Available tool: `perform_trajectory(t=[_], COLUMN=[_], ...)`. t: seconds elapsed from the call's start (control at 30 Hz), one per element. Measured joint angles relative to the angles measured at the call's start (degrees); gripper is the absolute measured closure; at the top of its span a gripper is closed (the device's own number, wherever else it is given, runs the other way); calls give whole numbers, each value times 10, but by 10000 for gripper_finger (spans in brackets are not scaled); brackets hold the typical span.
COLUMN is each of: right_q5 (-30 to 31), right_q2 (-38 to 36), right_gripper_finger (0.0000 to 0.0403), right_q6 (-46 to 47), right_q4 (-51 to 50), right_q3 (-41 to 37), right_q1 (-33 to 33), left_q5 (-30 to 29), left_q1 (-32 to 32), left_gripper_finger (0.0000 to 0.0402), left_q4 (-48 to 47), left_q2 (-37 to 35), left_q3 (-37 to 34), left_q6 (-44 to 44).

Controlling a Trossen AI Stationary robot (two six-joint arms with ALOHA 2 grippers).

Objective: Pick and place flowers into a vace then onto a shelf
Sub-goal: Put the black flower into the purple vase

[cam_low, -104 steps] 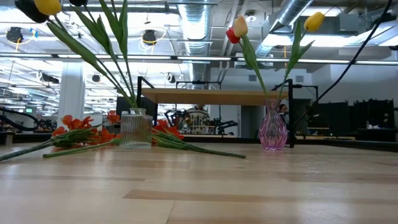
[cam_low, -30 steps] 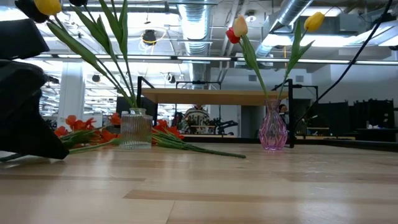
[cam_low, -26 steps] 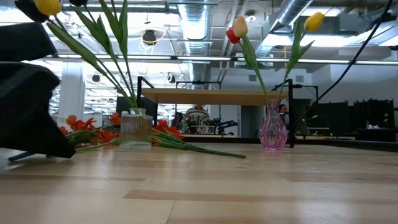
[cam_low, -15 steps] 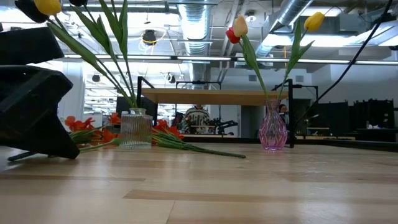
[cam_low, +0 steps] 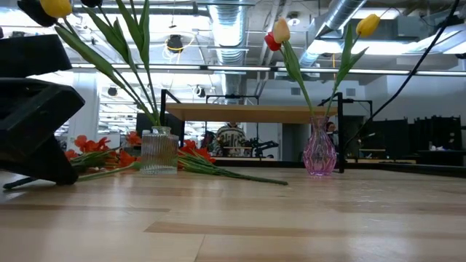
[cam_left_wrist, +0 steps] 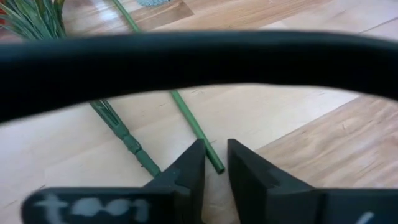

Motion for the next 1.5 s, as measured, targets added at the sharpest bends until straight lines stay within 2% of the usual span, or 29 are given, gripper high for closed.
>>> perform_trajectory(t=[0.27,0.8,1.13,1.5], right_q5=[-1,-1,-1,-1], right_q2=[0,0,0,0], right_gripper_finger=[301,301,301,301], right_q6=[0,0,0,0], right_q4=[0,0,0,0], right_q3=[0,0,0,0], right_q1=[0,0,0,0], left_q5=[11,69,52,29], left_q1=[-6,-66,-94,-118], left_gripper_finger=[369,372,372,373], left_q4=[-1,-22,-75,-69], left_q2=[1,2,2,2], left_q3=[9,84,163,241], left_q6=[-3,-9,-11,24])
